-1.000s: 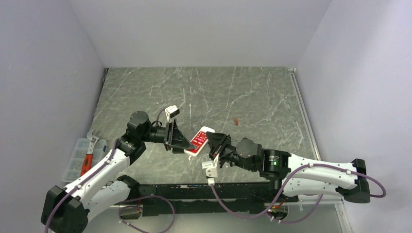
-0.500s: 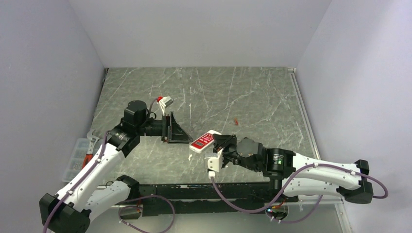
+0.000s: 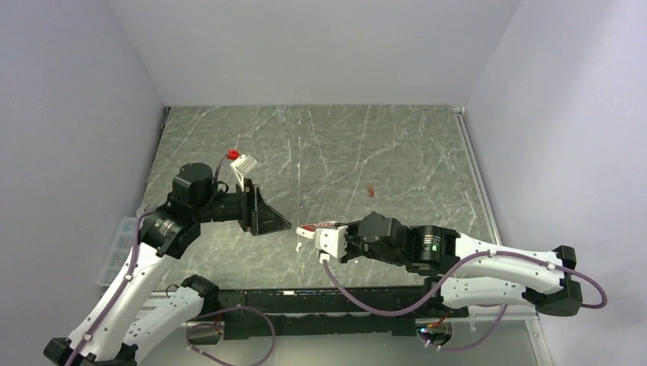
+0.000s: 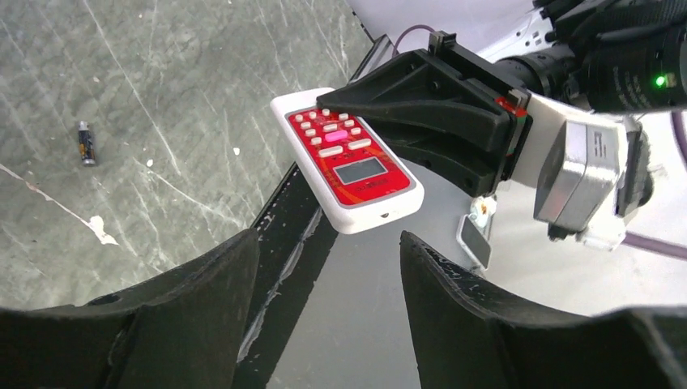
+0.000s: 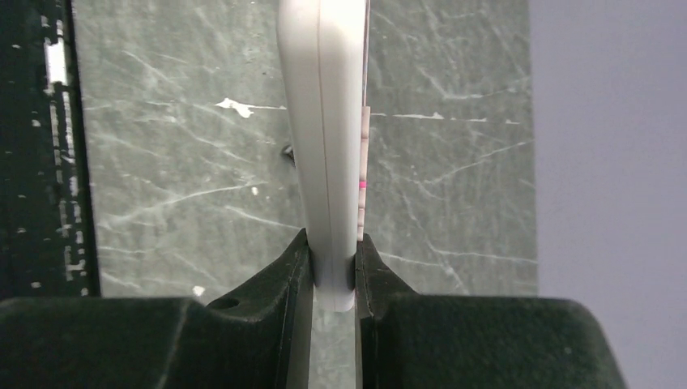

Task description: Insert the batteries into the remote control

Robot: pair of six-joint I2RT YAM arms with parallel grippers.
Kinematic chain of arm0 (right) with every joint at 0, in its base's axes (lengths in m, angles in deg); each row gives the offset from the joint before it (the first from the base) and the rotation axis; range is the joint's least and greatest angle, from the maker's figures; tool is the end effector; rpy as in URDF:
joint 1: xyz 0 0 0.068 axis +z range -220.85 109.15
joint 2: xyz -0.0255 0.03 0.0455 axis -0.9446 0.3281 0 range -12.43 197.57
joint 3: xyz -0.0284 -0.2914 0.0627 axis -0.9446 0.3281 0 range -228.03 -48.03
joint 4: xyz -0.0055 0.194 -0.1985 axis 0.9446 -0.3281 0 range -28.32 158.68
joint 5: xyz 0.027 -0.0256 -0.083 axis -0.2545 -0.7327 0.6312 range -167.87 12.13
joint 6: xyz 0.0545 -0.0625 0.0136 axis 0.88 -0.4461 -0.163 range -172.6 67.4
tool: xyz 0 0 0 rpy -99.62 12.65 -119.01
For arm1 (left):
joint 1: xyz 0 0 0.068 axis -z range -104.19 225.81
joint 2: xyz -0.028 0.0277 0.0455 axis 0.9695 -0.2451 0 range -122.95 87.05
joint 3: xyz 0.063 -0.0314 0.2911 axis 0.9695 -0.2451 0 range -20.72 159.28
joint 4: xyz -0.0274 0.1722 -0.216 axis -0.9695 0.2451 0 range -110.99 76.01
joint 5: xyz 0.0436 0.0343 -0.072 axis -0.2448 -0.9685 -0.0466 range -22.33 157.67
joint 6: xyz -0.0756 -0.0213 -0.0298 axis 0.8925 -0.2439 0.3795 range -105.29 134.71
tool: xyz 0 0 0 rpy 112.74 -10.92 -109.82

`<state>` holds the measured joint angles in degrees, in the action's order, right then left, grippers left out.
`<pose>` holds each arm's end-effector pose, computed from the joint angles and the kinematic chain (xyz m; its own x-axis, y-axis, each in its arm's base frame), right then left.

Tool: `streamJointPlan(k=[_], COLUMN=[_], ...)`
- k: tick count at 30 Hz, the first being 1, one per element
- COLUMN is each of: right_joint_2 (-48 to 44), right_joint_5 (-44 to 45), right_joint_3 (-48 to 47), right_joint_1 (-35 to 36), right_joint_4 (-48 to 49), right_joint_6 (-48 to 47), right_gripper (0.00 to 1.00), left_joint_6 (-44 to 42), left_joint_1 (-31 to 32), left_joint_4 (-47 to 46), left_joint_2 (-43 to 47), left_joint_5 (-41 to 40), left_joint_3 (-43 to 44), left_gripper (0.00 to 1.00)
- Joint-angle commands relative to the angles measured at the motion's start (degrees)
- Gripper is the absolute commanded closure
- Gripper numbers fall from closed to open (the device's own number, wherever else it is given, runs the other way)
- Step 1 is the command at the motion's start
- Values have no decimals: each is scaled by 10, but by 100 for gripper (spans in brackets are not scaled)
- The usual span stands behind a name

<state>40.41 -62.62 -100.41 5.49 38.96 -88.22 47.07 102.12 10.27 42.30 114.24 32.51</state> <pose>0.0736 0.2208 0.3307 0.4182 -0.6585 -0.6257 -0.7876 0.0803 -0.6109 0.1362 -0.1268 0.3685 -0.7777 -0.0261 -0.6281 0.5784 0.3617 -0.7312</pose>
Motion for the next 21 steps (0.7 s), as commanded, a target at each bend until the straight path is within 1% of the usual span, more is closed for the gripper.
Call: streamJointPlan(k=[1, 4, 7, 9, 15, 21], right_joint_2=[11, 14, 25, 40, 86, 125], right_joint_5=[-43, -71, -106, -142, -311, -448], right_joint_3=[-48, -56, -77, -97, -152, -187], right_joint_1=[-3, -13, -31, -48, -135, -158], right_joint_4=[-31, -35, -56, -78, -135, -152], right_joint_6=[81, 98, 121, 139, 179, 199], right_gripper=[100, 100, 100, 100, 100, 100], left_joint_6=[-64, -90, -138, -158, -188, -197], left_joint_1=[-2, -2, -2, -2, -2, -2], left_joint_4=[20, 31, 76, 89, 82, 58], left_joint_2=[16, 24, 25, 26, 48, 55], left_joint_5=[9, 2, -24, -30, -25, 8], left_joint_3=[24, 30, 53, 60, 52, 48], left_gripper=[31, 31, 31, 30, 29, 29])
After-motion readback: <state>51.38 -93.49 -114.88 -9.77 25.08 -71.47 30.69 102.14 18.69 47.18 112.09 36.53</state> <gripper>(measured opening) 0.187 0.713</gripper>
